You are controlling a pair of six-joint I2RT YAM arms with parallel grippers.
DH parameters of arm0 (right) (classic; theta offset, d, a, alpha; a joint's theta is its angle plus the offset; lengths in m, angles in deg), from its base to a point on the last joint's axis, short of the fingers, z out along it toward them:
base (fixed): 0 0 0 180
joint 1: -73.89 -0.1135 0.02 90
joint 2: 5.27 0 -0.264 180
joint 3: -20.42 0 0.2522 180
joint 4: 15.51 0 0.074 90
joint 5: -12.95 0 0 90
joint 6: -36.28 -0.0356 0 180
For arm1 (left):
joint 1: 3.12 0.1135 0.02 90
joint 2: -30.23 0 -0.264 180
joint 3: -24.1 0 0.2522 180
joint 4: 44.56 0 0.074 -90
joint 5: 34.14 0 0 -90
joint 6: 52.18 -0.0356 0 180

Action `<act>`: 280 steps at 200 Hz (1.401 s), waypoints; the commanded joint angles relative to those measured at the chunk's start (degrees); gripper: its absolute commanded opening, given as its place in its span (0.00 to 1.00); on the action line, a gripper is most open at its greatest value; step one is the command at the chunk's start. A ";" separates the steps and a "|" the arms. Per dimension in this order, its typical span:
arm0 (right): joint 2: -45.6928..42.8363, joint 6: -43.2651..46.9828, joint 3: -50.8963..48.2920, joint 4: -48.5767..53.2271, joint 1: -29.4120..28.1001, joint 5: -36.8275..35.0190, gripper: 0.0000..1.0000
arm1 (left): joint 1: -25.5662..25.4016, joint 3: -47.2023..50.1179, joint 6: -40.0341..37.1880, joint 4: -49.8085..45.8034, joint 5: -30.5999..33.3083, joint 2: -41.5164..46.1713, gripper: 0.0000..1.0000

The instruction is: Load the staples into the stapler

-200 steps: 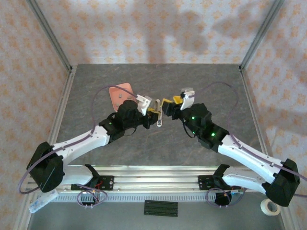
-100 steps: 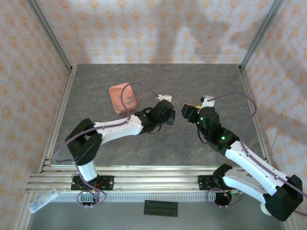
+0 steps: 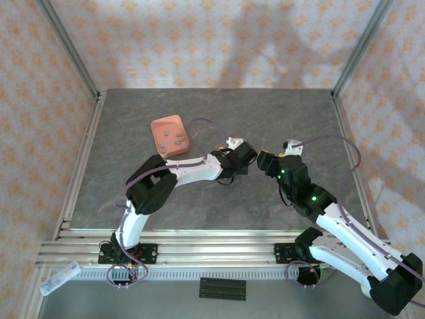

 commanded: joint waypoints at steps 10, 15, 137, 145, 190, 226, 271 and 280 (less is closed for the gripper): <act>-2.10 0.16 -1.27 1.69 0.27 -2.32 0.68 | -0.44 -3.93 3.32 -4.96 3.97 -1.58 0.18; -2.29 0.20 -1.48 1.67 0.28 -2.44 0.68 | -0.47 -4.15 3.63 -5.07 4.06 -1.83 0.18; -3.31 0.46 -2.27 1.71 0.31 -3.04 0.69 | -0.52 -6.46 7.07 -6.22 4.81 -6.15 0.27; -3.40 0.44 -2.29 1.78 0.37 -3.03 0.69 | -0.50 -6.51 7.06 -6.14 4.81 -6.26 0.27; -3.70 0.53 -2.42 1.73 0.35 -3.18 0.69 | -0.50 -6.81 6.93 -5.96 6.19 -6.53 0.31; -4.52 0.83 -2.73 1.52 0.36 -3.12 0.69 | -0.43 -8.28 6.58 -6.83 6.19 -7.43 0.36; -5.16 0.91 -2.57 2.37 0.42 -3.57 0.69 | -0.50 -9.48 6.17 -8.36 5.61 -6.97 0.47; -5.10 0.91 -2.55 2.34 0.44 -3.54 0.69 | -0.52 -9.70 6.00 -8.99 5.54 -6.29 0.48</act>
